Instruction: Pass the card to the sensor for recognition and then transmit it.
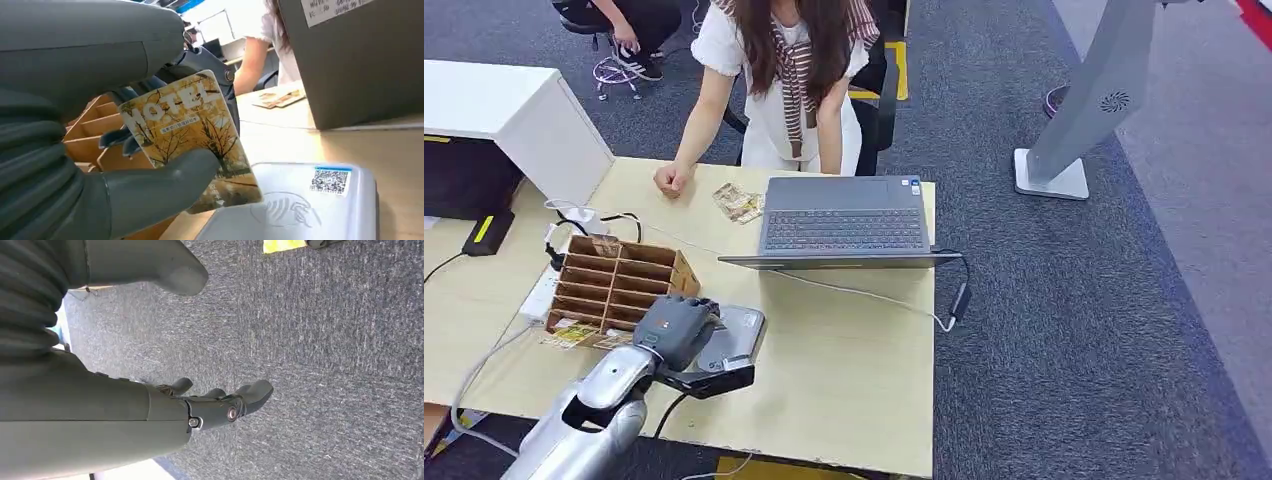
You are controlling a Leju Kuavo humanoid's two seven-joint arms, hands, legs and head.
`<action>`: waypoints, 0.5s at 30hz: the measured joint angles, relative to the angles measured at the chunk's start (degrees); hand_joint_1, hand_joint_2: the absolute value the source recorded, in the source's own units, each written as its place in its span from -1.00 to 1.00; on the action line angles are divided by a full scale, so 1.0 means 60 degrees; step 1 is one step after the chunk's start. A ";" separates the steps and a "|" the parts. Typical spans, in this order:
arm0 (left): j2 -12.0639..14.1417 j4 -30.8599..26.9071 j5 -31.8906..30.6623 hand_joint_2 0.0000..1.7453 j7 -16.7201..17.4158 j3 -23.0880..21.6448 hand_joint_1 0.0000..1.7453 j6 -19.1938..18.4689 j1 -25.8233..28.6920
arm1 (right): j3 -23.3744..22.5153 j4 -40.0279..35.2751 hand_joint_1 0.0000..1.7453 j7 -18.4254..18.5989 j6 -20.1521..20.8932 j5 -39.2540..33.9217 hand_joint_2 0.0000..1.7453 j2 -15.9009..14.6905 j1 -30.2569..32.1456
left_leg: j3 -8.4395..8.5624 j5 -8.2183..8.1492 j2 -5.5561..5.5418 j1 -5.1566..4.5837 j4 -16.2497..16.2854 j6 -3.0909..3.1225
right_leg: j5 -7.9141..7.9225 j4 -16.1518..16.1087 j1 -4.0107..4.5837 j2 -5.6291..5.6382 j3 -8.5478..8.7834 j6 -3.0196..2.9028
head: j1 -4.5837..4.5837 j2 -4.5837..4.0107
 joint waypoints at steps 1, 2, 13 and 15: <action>0.0029 0.0014 0.0007 1.00 0.0000 -0.0014 1.00 -0.0040 -0.0031 | -0.0004 0.0000 -1.00 0.0000 0.0004 0.0000 1.00 0.0000 0.0000 | 0.0000 0.0000 -0.0001 0.0000 0.0000 0.0000 | 0.0000 0.0000 0.0000 -0.0001 0.0001 0.0000 | 0.0004 0.0000; 0.0051 0.0033 0.0015 1.00 0.0000 -0.0022 1.00 -0.0044 -0.0049 | -0.0007 0.0000 -1.00 0.0000 0.0004 -0.0004 1.00 0.0000 -0.0002 | 0.0001 0.0000 0.0000 0.0000 0.0000 0.0000 | 0.0000 0.0000 0.0000 0.0000 0.0001 0.0000 | 0.0004 0.0000; 0.0116 0.0124 0.0044 1.00 0.0029 -0.0091 1.00 0.0398 -0.0150 | -0.0069 0.0000 -1.00 0.0025 0.0058 0.0007 1.00 0.0018 -0.0003 | 0.0002 0.0001 0.0000 0.0000 0.0000 0.0000 | 0.0000 0.0001 0.0000 0.0000 0.0001 0.0000 | 0.0000 0.0000; 0.0084 0.0084 -0.0022 1.00 0.0066 -0.0091 1.00 0.0784 -0.0160 | -0.0091 0.0000 -1.00 0.0026 0.0066 0.0011 1.00 0.0022 -0.0003 | 0.0002 0.0001 0.0000 0.0000 0.0000 0.0000 | 0.0000 0.0001 0.0000 0.0000 0.0001 0.0000 | 0.0004 0.0000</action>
